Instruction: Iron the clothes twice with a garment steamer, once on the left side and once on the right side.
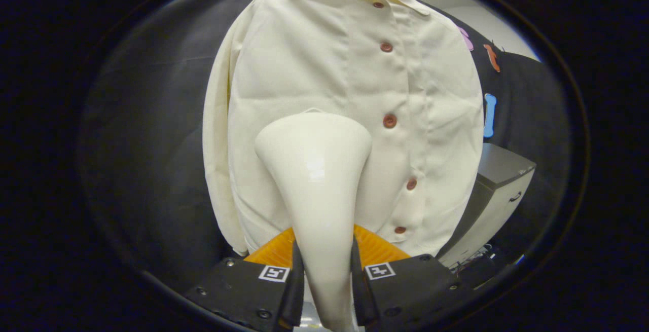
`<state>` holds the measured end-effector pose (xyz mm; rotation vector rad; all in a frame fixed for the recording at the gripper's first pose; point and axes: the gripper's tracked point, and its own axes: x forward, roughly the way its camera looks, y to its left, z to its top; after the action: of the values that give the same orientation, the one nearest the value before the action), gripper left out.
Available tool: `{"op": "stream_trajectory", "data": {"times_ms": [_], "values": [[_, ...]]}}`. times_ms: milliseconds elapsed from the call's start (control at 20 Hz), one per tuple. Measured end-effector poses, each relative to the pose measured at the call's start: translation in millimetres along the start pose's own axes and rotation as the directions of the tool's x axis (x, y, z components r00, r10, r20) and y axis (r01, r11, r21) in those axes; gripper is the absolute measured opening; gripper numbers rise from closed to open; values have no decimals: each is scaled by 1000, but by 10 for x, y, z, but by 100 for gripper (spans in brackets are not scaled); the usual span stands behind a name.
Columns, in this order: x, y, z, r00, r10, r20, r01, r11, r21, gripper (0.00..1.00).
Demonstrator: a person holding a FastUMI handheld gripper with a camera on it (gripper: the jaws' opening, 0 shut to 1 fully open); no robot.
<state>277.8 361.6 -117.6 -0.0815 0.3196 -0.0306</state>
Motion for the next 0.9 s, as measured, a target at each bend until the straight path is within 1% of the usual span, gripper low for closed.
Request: {"op": "stream_trajectory", "data": {"times_ms": [350,600,900], "values": [[169,-60,-493,998,-19,-67,20,1000,9,40],[308,-101,-877,993,-29,-114,28,1000,-6,40],[359,-150,-1291,983,-35,-178,28,999,-41,40]]}}
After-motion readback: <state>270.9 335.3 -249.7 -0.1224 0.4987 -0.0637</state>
